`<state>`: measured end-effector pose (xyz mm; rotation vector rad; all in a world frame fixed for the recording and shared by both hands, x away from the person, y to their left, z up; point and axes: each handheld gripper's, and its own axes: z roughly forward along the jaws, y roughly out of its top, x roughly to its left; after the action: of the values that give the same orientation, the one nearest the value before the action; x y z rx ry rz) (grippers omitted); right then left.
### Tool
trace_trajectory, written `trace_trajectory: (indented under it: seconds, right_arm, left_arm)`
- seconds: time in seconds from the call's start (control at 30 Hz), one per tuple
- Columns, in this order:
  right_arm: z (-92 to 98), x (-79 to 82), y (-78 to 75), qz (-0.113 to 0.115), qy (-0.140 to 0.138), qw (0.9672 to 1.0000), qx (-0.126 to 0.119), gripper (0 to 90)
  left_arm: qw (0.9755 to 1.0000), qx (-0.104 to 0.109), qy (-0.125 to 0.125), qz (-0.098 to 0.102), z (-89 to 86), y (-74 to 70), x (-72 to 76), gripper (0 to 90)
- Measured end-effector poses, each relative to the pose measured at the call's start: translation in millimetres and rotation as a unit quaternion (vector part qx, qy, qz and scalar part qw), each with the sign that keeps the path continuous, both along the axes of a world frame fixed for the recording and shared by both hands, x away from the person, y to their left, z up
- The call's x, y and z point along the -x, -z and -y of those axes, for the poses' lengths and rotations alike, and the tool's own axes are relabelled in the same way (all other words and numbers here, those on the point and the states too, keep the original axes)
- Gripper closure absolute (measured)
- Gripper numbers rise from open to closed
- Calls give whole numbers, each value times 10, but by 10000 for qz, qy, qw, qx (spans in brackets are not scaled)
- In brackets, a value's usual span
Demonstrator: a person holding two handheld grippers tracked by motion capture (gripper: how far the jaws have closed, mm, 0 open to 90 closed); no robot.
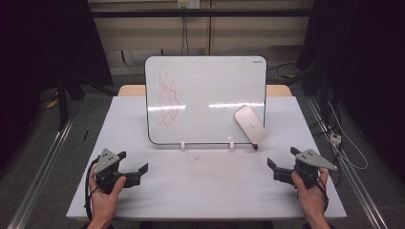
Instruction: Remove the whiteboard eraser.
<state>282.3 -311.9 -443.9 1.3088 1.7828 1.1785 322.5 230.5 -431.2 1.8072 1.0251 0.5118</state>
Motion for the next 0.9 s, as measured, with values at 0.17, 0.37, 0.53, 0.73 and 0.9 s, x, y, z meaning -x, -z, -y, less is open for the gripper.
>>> trace_trajectory:
  seconds: [0.17,0.37,0.53,0.73,0.9]
  right_arm:
    - [9,-3,2,-36,27,10000,-8,44]
    - [-16,-24,5,-100,-33,9999,65,46]
    - [-90,-64,-18,-124,-64,9998,118,53]
    - [-141,-119,-28,-126,25,9998,149,54]
    - [-179,-155,-42,-131,4,9997,226,48]
  left_arm:
    - [10000,9,12,-21,3,3,-2,50]
    - [10000,-16,-50,-50,-4,8,5,52]
    - [9999,-57,-65,-85,-42,13,26,53]
    - [9999,-84,-118,-79,-55,9,28,55]
    - [9998,-95,-120,-111,-63,22,17,55]
